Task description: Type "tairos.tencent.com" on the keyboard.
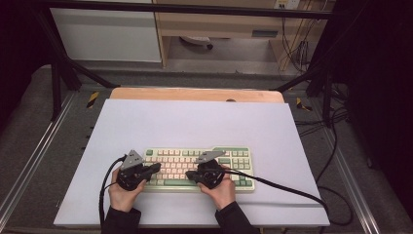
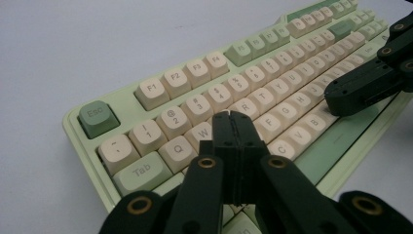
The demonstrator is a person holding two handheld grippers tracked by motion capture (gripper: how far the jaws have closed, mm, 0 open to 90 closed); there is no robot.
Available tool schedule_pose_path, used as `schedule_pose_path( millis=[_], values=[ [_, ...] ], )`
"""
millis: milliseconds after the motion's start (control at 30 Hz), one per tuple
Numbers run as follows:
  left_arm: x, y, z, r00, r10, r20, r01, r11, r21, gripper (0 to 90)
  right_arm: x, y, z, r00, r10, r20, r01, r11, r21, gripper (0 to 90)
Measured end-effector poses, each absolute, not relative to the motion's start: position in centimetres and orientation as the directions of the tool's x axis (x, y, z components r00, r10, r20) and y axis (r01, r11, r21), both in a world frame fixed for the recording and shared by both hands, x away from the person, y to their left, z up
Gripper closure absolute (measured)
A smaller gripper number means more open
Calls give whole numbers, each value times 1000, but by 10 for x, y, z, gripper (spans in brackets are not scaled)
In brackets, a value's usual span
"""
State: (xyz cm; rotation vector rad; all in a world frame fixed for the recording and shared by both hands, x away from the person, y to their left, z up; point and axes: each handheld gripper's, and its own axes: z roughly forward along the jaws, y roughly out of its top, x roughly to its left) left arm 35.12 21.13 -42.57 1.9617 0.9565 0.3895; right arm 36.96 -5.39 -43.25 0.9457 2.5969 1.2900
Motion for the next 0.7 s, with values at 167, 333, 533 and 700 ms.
schedule_pose_path(
  millis=[167,333,533,700],
  values=[
    [351,212,-425,649,754,-96,469,-298,831,900,370,-54,-433,-806,563,184,489,456,744,900],
    [351,212,-425,650,754,-97,470,-298,831,900,368,-58,-425,-807,565,171,477,453,754,900],
    [350,213,-425,652,752,-94,468,-302,830,900,366,-64,-417,-806,571,156,473,463,750,900],
    [350,213,-425,652,753,-93,468,-303,830,900,366,-71,-414,-800,581,150,475,461,750,900]
  ],
)
